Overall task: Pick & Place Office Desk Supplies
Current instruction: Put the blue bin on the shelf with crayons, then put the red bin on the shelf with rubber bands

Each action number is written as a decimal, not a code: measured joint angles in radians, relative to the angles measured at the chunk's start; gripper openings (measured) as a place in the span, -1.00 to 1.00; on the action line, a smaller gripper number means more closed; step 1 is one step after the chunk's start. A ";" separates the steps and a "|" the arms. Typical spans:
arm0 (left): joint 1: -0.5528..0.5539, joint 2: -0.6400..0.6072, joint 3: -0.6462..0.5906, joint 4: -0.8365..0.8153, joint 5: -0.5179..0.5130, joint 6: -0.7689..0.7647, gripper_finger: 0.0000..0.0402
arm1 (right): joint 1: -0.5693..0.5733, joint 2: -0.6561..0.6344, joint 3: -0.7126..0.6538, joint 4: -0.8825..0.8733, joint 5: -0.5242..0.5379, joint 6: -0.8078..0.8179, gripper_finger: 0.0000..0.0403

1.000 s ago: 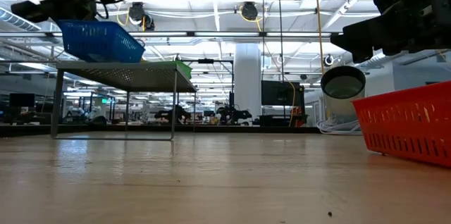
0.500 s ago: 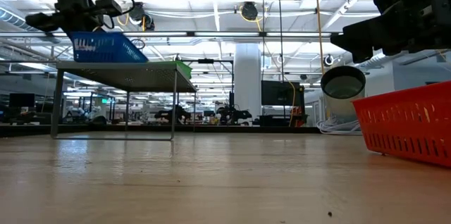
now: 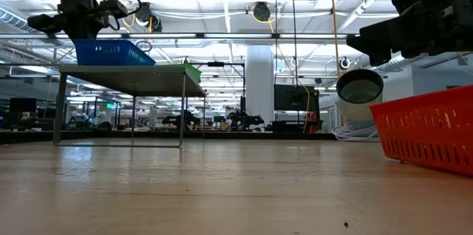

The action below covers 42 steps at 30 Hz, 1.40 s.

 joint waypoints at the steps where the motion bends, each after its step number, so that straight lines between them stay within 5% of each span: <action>1: -0.002 0.000 0.000 -0.001 -0.003 0.000 -0.80 | 0.000 0.000 0.000 0.000 0.000 0.000 -0.10; 15: -0.043 -0.028 0.000 -0.007 -0.070 0.000 -0.76 | 0.000 0.000 0.000 0.000 0.000 0.000 -0.10; 30: -0.109 -0.132 0.000 0.058 -0.071 -0.042 0.13 | 0.000 0.000 0.000 0.000 0.000 0.000 -0.10; 42: -0.282 -0.227 0.000 0.140 -0.185 -0.001 0.34 | 0.000 0.000 0.000 0.000 0.000 0.000 -0.10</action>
